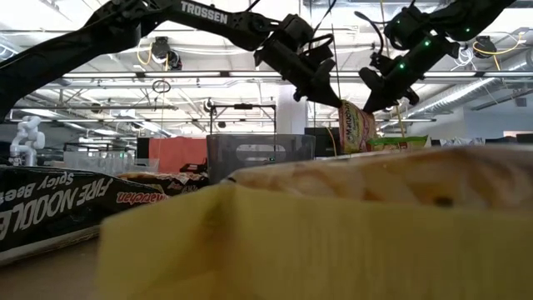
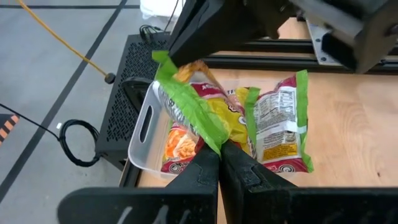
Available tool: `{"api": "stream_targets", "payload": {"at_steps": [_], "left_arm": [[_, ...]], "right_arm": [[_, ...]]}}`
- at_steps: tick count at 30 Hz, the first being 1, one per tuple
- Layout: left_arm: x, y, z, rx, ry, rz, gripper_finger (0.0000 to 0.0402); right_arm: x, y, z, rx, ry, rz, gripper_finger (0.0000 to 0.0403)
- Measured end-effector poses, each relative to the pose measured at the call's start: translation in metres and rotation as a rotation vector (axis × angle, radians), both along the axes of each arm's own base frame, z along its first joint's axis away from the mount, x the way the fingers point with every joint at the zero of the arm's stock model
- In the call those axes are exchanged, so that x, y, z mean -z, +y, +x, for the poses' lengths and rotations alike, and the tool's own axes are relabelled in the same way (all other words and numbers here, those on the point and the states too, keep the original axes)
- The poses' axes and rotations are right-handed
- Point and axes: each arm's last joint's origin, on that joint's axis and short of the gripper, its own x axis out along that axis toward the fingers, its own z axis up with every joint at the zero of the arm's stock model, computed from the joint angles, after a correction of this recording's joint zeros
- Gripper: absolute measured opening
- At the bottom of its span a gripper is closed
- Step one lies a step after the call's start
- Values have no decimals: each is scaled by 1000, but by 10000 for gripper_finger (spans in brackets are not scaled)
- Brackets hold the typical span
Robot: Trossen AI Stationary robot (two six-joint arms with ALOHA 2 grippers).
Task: Sort Maruchan noodles
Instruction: Put the right green noodle pack into the right transparent bin
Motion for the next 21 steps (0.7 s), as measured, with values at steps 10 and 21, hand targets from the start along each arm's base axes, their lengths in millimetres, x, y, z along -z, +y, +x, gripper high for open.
{"api": "stream_targets", "payload": {"at_steps": [10,21], "left_arm": [[-2,0,2,-3,-22,23,0],[-8,14,2,-57,-94,105,0]], "right_arm": [[-1,-2,0,31,6,-60,0],[-2,-5,-3,127,61,-120,0]]}}
